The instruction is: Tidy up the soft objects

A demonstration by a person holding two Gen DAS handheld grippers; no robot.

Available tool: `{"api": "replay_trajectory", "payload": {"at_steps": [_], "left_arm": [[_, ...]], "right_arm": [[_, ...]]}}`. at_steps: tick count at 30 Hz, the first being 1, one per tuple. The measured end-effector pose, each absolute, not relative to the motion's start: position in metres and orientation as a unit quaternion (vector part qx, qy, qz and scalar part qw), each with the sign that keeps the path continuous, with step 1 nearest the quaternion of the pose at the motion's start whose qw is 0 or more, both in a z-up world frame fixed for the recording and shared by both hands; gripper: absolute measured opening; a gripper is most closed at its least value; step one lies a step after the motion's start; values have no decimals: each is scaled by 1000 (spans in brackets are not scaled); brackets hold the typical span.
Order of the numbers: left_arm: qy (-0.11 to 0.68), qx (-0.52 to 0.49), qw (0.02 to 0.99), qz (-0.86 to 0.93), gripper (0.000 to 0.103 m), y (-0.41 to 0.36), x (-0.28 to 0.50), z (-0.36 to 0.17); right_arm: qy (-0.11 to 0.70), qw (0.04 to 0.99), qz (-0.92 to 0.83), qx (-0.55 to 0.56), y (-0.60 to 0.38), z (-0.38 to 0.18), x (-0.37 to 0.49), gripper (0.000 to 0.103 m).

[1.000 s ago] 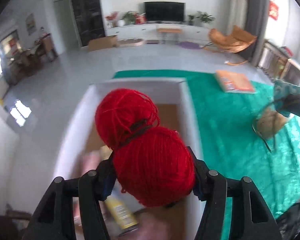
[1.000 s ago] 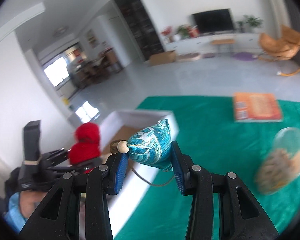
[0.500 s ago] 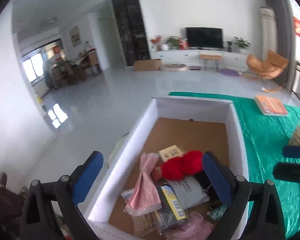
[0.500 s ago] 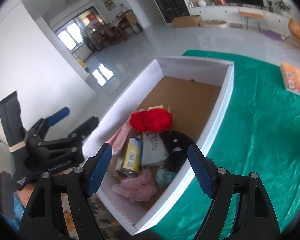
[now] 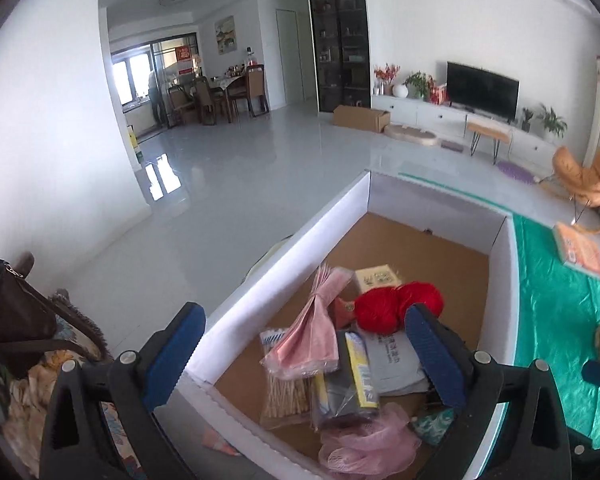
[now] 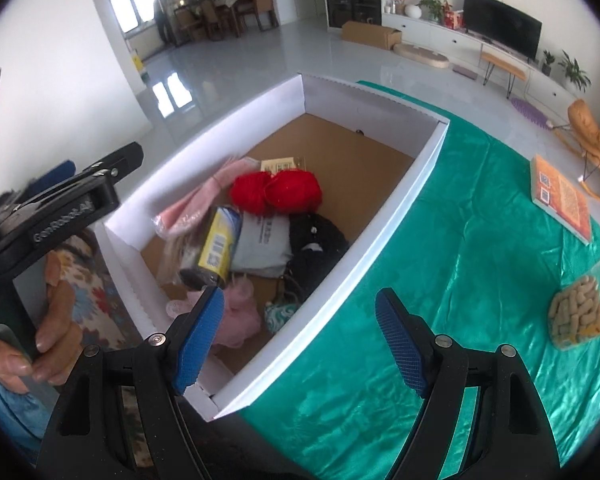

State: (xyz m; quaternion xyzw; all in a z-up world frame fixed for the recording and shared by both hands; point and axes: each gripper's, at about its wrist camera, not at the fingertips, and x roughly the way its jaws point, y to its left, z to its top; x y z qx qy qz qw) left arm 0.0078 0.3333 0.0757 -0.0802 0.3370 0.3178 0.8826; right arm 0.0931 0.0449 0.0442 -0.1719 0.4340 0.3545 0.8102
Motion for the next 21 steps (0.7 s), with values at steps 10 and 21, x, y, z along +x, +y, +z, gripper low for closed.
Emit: {"api": "replay_trajectory", "payload": {"at_steps": [10, 21], "left_arm": [[338, -17, 891, 302, 100, 319, 6, 76], [379, -69, 880, 277, 100, 334, 6, 67]], "right_arm": [[419, 824, 325, -201, 54, 45, 86, 80], [423, 827, 310, -202, 58, 44, 85, 80]]}}
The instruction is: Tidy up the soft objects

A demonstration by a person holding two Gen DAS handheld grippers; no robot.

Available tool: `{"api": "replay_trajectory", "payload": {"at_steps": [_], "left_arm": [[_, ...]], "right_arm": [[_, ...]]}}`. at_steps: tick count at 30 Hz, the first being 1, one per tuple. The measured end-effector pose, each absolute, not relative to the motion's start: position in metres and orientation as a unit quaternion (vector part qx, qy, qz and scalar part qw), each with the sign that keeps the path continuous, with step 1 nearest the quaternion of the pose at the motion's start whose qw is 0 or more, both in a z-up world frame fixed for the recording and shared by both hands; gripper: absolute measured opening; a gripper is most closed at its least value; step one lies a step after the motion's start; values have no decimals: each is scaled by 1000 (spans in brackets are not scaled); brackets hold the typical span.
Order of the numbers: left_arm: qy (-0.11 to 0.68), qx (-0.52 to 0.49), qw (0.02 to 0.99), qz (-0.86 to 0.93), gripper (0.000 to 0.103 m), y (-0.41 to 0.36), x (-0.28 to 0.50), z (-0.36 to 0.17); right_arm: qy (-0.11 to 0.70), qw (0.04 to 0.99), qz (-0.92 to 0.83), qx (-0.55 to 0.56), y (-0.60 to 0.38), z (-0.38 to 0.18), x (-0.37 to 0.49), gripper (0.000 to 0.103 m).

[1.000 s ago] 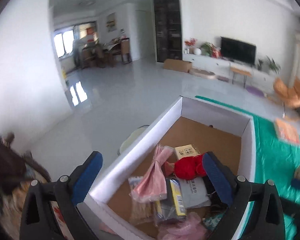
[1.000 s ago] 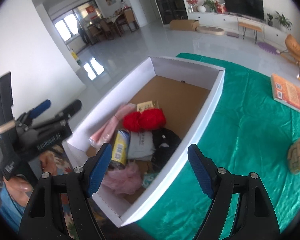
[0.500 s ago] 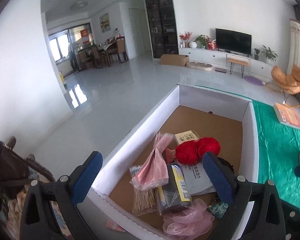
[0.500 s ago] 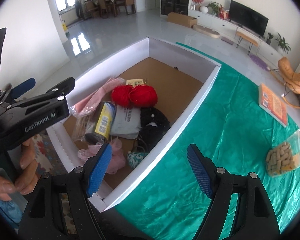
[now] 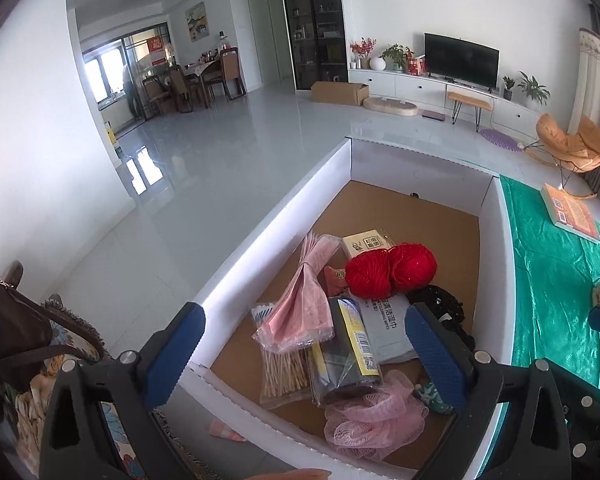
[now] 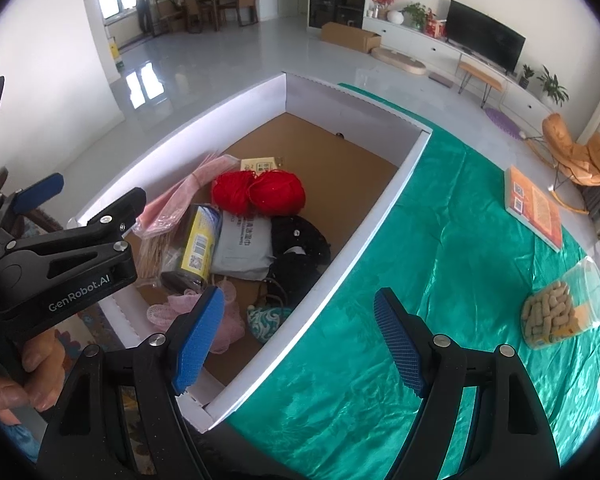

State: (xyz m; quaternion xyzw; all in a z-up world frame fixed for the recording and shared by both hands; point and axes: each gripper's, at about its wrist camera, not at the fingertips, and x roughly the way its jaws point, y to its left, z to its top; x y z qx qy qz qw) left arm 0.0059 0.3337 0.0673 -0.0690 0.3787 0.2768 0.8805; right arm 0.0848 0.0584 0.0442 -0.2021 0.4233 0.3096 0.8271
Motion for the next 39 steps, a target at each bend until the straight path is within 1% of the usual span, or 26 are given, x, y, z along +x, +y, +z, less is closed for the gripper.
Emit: {"api": "replay_trajectory", "payload": {"at_steps": [19, 39], "left_arm": [[369, -67, 886, 274, 100, 328, 1, 76], [381, -66, 885, 261, 100, 324, 7, 72]], "right_arm": [[418, 834, 302, -199, 64, 51, 82, 80], [419, 834, 295, -203, 65, 50, 82, 80]]}}
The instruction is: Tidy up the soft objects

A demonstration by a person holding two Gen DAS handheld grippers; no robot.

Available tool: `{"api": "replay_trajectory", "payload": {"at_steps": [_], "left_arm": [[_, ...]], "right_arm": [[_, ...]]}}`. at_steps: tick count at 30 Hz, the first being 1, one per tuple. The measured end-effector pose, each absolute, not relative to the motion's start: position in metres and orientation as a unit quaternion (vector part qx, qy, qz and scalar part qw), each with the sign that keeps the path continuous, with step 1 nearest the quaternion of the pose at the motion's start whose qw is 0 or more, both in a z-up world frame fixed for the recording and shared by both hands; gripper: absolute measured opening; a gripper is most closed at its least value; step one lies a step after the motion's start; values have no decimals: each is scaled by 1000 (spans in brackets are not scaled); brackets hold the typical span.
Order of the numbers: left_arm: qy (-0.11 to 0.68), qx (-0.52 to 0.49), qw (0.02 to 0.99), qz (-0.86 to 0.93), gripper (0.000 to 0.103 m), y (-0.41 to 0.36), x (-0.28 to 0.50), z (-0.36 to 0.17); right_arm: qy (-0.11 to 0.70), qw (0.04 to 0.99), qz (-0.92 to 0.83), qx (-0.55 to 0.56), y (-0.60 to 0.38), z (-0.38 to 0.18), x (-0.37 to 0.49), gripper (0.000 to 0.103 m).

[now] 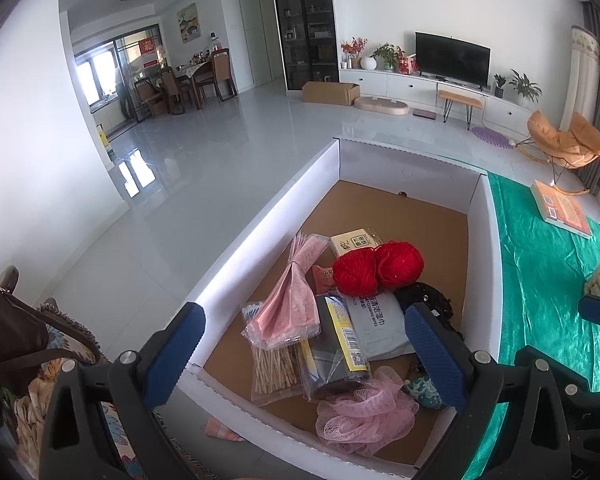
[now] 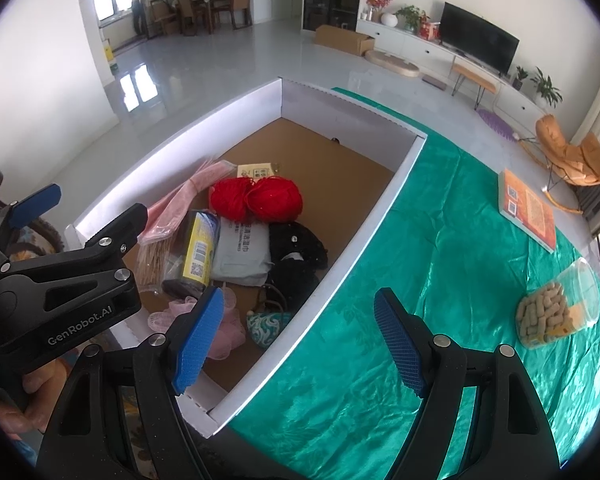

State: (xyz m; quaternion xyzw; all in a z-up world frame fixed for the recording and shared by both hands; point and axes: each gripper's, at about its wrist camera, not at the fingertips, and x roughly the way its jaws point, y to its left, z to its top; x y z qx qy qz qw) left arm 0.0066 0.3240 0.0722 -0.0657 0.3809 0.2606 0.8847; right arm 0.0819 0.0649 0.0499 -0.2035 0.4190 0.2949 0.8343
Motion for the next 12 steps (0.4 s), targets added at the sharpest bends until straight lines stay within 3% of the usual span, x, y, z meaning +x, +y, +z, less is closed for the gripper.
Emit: {"api": "replay_trajectory", "payload": {"at_steps": [12], "left_arm": [[386, -65, 883, 259, 100, 326, 10, 68]], "right_arm": [[421, 834, 294, -203, 63, 49, 84, 80]]}}
